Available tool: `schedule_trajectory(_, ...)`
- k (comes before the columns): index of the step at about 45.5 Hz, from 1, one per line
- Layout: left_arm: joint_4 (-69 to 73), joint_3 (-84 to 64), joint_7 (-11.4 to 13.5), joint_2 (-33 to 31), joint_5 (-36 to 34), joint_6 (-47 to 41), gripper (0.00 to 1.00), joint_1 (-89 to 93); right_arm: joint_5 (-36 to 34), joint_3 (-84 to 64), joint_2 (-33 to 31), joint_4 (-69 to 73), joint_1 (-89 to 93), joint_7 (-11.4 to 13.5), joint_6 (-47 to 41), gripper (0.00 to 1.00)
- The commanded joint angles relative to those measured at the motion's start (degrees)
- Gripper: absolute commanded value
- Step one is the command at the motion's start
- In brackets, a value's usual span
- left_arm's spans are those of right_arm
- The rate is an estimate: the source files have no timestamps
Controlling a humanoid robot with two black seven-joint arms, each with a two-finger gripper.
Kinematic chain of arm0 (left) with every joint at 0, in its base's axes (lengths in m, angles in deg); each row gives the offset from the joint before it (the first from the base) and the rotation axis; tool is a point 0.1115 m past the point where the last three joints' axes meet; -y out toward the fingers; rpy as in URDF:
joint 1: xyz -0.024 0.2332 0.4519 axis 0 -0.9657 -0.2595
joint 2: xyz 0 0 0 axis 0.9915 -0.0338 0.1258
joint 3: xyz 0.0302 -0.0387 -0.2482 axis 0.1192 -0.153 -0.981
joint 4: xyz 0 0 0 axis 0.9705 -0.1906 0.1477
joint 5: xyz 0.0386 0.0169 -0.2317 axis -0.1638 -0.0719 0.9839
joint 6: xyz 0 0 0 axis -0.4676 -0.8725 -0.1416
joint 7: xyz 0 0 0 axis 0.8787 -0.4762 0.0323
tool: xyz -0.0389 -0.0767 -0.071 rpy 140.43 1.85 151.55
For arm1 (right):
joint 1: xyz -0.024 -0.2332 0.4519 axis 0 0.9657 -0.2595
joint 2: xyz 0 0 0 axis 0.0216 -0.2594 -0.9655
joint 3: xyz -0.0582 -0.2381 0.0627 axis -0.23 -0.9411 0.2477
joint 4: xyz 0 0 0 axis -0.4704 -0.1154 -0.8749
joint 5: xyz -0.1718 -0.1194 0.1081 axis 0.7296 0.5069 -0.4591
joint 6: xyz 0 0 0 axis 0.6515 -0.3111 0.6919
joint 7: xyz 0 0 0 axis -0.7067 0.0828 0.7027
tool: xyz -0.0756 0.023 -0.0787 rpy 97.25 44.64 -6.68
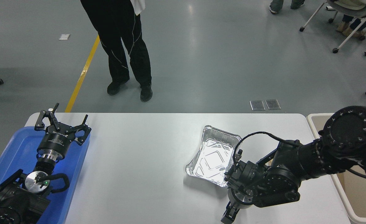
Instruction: Pick up foil plate and place in dustbin
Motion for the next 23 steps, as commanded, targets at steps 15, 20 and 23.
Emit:
schedule_trajectory(15,0.0,0.2,-0.1,0.0,0.0,0.0,0.99,0.0,-1.5,0.4,0.0,-0.1,-0.5,0.0,0.1,1.00)
schedule_trajectory(20,0.0,0.2,-0.1,0.0,0.0,0.0,0.99,0.0,-2.6,0.4,0.0,0.0,-1.1,0.0,0.0,1.00)
schedule_trajectory(23,0.0,0.2,0.0,0.0,0.0,0.0,0.99,0.0,-2.8,0.4,0.0,0.0,-1.4,0.0,0.1,1.00)
